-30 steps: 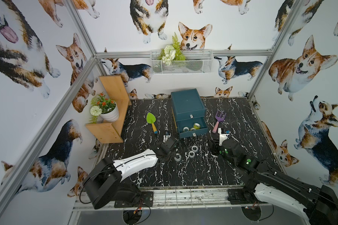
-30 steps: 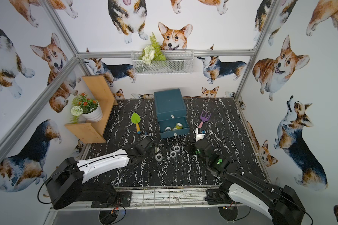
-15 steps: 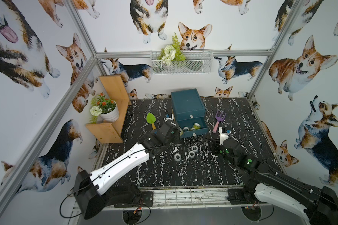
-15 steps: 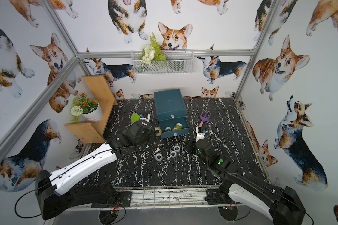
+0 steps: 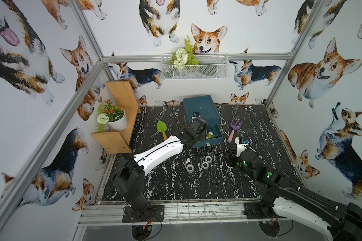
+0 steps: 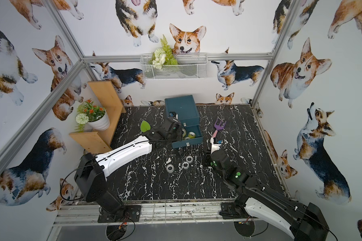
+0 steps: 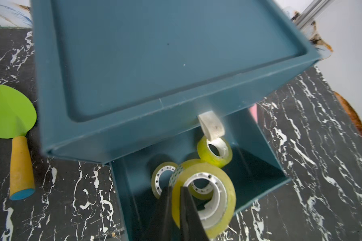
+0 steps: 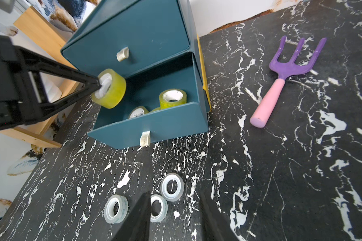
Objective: Place the transparent tape into the drawer according to color
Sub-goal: Place the tape in the drawer.
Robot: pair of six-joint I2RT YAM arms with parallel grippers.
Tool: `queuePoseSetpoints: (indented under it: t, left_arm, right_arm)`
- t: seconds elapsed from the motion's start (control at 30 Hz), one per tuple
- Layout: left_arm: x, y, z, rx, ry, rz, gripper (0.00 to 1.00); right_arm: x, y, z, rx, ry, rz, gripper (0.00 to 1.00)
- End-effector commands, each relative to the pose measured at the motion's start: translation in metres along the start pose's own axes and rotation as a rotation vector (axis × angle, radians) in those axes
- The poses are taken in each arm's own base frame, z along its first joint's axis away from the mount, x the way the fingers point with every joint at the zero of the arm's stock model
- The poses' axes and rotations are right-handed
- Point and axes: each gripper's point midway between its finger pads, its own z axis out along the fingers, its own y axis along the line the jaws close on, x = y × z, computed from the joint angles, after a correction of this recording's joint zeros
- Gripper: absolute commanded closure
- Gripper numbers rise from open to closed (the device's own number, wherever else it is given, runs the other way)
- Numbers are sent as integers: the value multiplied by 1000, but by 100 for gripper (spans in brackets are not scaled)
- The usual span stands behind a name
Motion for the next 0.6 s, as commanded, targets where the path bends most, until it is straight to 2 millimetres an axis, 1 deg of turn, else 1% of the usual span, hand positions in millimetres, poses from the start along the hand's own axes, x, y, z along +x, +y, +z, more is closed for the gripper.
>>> queuePoseSetpoints:
  t: [0.0,0.03,0.13,0.23,0.33,0.37,0.4,0.5,0.57]
  left_arm:
    - [7,8,10,-44,17,24,97]
    - [9,9,11,-48,22,24,94]
    - [9,10,10,-45,19,22,75]
    - [3,8,4,-32,2,17,57]
    - [-3,6,-3,-15,-14,11,47]
    - [-9,6,-14,1,-35,-1,46]
    - [-13,5,-20,12,-49,-10,45]
    - [-24,6,-45,58,-106,-48,38]
    - [-36,10,-61,63,-152,-57,29]
  right_arm:
    - [1,3,1,-13,1,7,57]
    - [2,4,2,-14,1,6,57]
    - [2,5,4,-18,1,4,54]
    - [3,11,10,-30,20,-5,52]
    - [4,14,18,-27,32,-16,51]
    - [3,16,21,-27,33,-21,51]
    - [3,17,23,-30,36,-25,51]
    - [3,22,33,-51,53,-19,50]
    - [4,23,40,-81,71,11,50]
